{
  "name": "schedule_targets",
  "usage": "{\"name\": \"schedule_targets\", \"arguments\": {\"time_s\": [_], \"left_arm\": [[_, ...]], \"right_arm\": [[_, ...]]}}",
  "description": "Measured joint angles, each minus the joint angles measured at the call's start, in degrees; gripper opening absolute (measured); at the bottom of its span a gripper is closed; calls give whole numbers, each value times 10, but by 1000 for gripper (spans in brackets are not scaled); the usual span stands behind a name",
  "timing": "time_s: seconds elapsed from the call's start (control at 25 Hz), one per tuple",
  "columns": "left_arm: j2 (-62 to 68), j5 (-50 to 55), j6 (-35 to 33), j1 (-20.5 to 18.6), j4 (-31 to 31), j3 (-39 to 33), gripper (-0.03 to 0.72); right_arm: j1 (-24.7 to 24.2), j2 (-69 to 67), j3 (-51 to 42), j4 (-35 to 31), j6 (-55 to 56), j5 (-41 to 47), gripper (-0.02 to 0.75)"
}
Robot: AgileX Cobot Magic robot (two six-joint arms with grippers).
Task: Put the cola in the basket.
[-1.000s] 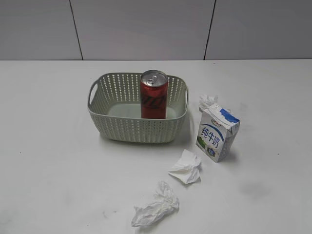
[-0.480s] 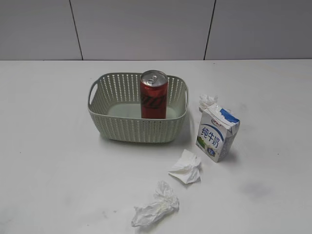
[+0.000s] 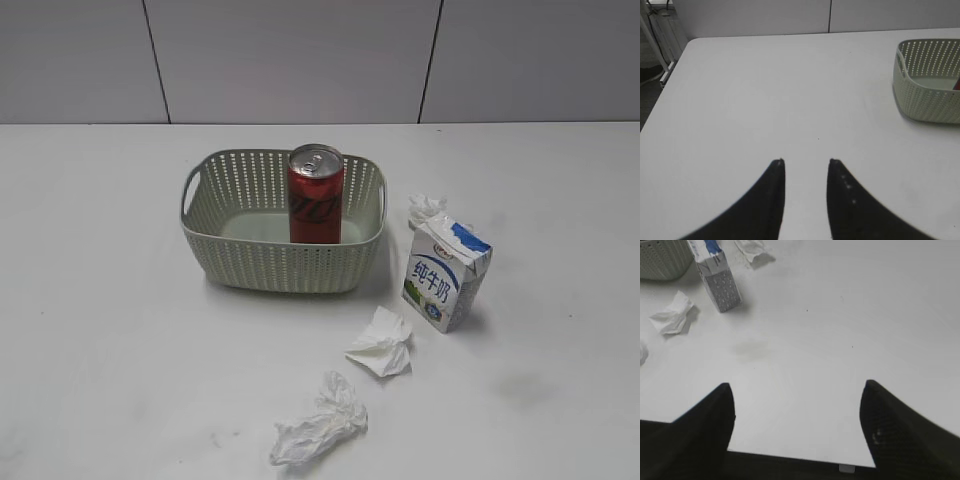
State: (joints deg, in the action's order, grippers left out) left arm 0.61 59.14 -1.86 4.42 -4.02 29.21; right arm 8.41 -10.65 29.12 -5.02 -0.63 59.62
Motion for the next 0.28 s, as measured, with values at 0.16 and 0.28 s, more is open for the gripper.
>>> {"name": "schedule_targets", "arguments": {"time_s": [0.16, 0.28], "left_arm": [[0, 0, 0, 0, 0, 0, 231], [0, 0, 0, 0, 0, 0, 231]], "right_arm": [[0, 53, 0, 0, -1, 1, 585], [0, 84, 0, 0, -2, 2, 583]]}}
